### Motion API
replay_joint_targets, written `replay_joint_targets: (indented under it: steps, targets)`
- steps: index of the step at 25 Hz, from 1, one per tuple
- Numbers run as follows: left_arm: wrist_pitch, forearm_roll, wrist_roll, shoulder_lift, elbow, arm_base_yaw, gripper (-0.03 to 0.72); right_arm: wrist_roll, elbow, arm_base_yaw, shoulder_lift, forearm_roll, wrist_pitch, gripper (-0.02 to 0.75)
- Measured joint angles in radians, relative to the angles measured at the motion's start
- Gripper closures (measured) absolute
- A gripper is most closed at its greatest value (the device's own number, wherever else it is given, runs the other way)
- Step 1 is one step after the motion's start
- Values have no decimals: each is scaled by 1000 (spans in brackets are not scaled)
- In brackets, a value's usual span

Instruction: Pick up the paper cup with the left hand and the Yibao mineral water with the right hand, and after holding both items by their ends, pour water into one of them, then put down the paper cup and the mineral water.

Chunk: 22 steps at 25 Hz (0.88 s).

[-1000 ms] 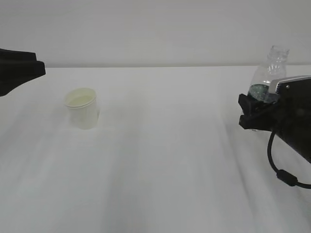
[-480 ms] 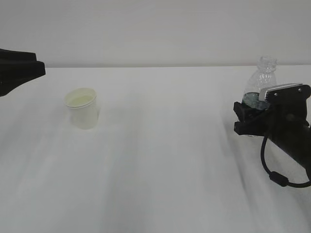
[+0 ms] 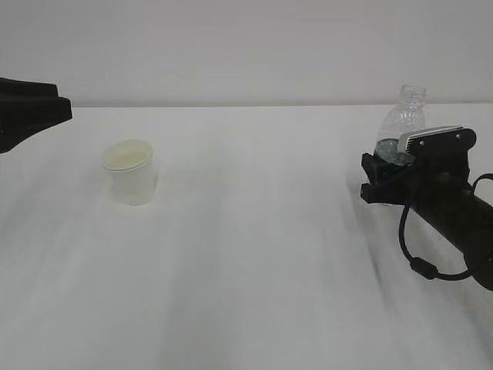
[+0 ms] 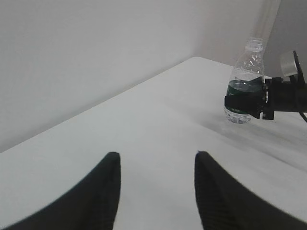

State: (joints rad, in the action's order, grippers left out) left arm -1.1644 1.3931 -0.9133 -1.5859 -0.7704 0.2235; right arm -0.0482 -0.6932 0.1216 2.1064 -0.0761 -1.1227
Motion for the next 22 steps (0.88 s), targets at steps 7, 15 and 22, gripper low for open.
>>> replay_joint_targets:
  steps: [7,15,22]
  targets:
    - [0,0,0,0,0,0,330,-1,-39,0,4,0,-1,272]
    - [0,2,0,0,0,0,330,-1,-79,0,74,0,-3,272]
    - [0,2,0,0,0,0,332,-1,-107,0,78,0,-1,272]
